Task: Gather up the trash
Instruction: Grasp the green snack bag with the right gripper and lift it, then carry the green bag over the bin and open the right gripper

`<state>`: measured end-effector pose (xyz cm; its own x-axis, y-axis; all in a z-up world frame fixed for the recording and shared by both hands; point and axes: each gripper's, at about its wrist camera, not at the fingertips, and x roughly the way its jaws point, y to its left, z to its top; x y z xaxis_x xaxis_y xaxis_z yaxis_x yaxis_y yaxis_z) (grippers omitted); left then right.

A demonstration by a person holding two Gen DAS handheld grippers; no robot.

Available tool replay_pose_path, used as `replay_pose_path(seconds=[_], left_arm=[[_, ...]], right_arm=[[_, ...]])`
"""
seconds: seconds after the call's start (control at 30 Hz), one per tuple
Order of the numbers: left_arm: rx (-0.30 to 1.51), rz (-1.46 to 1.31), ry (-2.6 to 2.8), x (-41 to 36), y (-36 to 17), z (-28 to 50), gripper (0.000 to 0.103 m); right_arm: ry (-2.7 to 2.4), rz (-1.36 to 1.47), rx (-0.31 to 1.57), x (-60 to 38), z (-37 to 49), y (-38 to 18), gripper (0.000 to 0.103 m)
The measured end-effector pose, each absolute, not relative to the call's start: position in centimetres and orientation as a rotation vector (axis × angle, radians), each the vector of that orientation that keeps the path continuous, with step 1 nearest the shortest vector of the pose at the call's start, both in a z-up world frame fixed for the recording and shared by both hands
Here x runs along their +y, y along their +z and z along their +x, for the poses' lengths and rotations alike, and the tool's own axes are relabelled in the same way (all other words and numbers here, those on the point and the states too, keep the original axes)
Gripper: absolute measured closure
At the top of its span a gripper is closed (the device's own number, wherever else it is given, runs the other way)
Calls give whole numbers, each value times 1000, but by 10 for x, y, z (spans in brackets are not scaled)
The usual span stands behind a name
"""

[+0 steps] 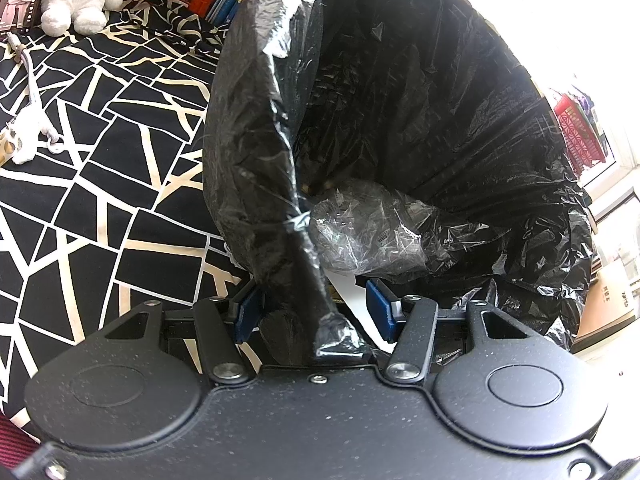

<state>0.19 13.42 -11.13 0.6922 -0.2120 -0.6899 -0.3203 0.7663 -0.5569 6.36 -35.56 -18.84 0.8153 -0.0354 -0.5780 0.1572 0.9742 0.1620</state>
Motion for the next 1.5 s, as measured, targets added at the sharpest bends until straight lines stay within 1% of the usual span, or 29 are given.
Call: replay_pose_path(seconds=[0.23, 0.47, 0.5, 0.53, 0.57, 0.6, 0.63, 0.67, 0.7, 0.73, 0.9, 1.13, 1.37, 1.5], left_arm=[[840, -721, 80, 135, -108, 8, 51], [841, -724, 78, 136, -108, 7, 51], [843, -723, 77, 136, -108, 7, 51], [845, -723, 77, 136, -108, 8, 51], [848, -723, 76, 136, -108, 9, 51], [853, -723, 76, 137, -108, 10, 51], [858, -721, 75, 137, -107, 11, 51], [862, -720, 74, 137, -106, 11, 51], [865, -721, 74, 137, -106, 12, 51], [867, -721, 73, 138, -106, 13, 51], [876, -721, 71, 139, -105, 15, 51], [909, -717, 67, 141, -100, 23, 51], [960, -724, 66, 145, -94, 37, 50], [995, -735, 66, 148, -90, 48, 48]], right_arm=[[-69, 524, 630, -386, 81, -189, 0], [-107, 763, 660, -406, 98, -198, 0], [-112, 796, 676, -408, 102, -202, 6], [-118, 831, 692, -411, 105, -205, 21], [-128, 865, 708, -413, 108, -208, 28], [-134, 897, 722, -415, 110, -211, 46], [-139, 920, 735, -416, 112, -213, 70], [-147, 931, 741, -416, 112, -213, 81], [-152, 925, 737, -415, 111, -210, 87], [-152, 906, 717, -412, 109, -206, 90], [-102, 760, 627, -395, 98, -170, 95], [63, 604, 489, -357, 78, -88, 97], [316, 444, 357, -282, 50, 8, 97], [469, 350, 350, -228, 44, 48, 97]])
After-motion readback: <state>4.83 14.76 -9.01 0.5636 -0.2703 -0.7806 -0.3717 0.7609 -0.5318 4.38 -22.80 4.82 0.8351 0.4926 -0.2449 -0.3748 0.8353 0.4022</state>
